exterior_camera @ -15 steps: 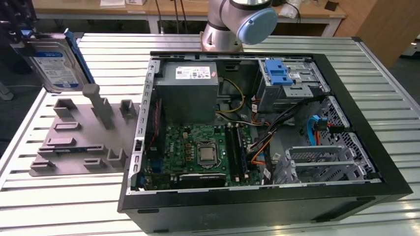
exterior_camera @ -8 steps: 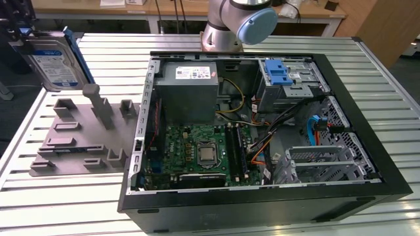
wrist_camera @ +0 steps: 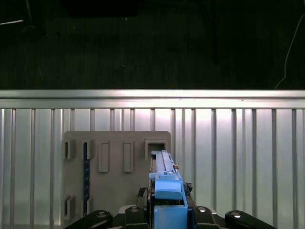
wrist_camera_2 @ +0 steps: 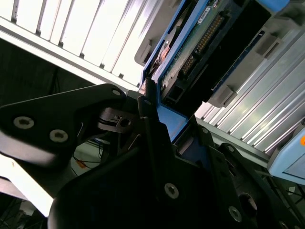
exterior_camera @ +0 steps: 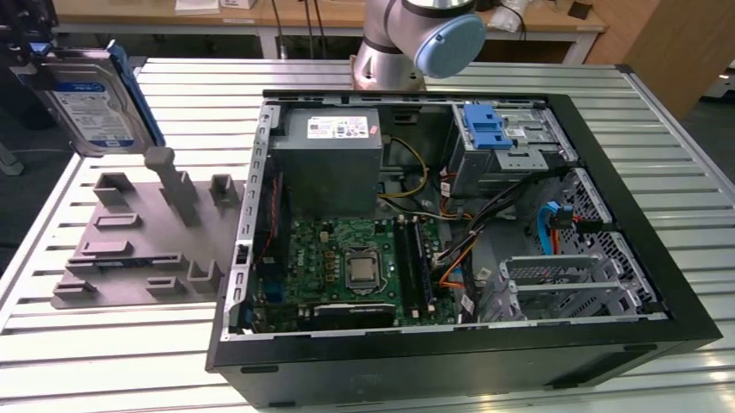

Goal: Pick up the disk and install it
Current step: 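Pick up the disk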

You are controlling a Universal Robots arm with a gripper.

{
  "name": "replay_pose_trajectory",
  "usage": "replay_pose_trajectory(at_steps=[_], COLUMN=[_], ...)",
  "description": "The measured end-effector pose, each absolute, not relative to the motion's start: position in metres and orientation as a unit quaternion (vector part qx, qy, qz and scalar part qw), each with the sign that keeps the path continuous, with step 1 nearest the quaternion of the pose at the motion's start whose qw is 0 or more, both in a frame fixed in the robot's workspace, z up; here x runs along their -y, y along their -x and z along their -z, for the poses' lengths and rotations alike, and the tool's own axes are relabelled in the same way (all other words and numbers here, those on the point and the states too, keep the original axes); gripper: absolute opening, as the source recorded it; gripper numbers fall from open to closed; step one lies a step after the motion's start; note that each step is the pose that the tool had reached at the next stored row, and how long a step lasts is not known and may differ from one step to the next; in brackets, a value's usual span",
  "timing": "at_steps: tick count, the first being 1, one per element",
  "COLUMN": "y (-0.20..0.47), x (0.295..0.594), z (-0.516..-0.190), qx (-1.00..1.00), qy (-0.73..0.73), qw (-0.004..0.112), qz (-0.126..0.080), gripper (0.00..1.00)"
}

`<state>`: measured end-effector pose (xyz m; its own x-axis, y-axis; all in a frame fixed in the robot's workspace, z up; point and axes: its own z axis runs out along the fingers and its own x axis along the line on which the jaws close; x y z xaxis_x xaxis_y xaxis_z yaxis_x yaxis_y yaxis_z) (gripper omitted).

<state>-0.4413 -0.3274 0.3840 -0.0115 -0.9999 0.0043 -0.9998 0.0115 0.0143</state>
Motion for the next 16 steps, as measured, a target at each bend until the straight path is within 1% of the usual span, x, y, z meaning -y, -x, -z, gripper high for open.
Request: replay_pose_trajectory(at_steps=[16], y=[0.4413], x=[0.3274], z=[-0.3944], qx=[0.711], qy=[-0.703], qw=[0.007], qz=[0.004], gripper=[0.36])
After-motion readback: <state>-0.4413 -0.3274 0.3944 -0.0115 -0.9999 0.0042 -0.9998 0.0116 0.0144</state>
